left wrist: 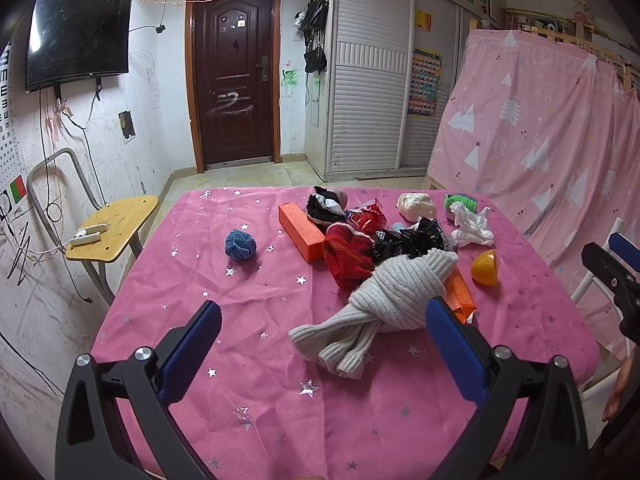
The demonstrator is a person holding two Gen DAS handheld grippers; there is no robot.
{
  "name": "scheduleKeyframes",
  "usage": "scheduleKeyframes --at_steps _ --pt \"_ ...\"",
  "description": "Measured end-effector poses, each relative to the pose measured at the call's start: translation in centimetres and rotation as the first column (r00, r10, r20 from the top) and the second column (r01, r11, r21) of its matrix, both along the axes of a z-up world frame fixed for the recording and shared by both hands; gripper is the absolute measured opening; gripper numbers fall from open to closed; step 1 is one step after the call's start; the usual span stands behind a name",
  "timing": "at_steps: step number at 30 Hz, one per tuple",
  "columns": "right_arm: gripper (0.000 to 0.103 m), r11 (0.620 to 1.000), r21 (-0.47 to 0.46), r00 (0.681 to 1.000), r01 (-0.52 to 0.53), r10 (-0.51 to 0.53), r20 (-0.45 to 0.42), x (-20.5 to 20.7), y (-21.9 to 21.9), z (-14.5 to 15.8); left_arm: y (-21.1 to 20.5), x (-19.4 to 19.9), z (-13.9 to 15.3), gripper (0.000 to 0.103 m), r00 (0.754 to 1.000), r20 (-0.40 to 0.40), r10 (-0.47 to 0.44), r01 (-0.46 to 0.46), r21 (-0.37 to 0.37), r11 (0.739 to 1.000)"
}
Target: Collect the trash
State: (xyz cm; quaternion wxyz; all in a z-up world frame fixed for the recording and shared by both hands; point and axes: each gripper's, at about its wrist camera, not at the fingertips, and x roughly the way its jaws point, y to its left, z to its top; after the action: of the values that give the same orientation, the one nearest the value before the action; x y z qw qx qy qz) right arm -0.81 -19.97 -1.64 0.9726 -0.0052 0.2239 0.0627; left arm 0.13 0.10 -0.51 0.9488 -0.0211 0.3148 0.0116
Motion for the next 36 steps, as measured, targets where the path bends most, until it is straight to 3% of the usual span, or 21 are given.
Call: scheduleKeyframes --at_steps 18,23,28,31,34,36 --pt "0.099 1.0 0.013 1.0 -0.014 0.014 -0.012 0.1 0.3 -0.3 0.0 0.1 -0.2 0.094 1.0 -0.008 -0.002 0.002 0.001 1.0" --pt "0.099 0.985 0.106 0.983 -0.138 0.149 -0.107 2.6 0.8 -2.0 0.6 2.0 -1.3 0.094 0.997 -0.071 -0.026 0.024 -0.019 1.0" --pt "0.098 0.965 0.14 0.957 -0.224 0.245 -0.156 4.2 2.1 -2.8 1.1 3.9 -2.1 0.094 0.991 -0.129 -0.041 0.036 -0.046 0.998" --pt "0.098 0.961 0.124 0.949 -0.247 0.266 -0.17 4.8 2.9 -3.1 0.3 3.7 -2.3 0.094 0.983 -0.142 -0.113 0.103 -0.073 0.992" --pt "0.096 0.954 0.148 0.938 -0.259 0.286 -0.198 5.9 3.2 -3.5 -1.7 3.3 -2.4 0.092 0.973 -0.137 -0.184 0.183 -0.016 0.983" --pt "0.091 0.954 0.16 0.934 -0.255 0.286 -0.213 6.6 3.1 -3.7 -3.0 3.5 -2.7 0.084 0.967 -0.141 -0.213 0.219 0.027 0.975"
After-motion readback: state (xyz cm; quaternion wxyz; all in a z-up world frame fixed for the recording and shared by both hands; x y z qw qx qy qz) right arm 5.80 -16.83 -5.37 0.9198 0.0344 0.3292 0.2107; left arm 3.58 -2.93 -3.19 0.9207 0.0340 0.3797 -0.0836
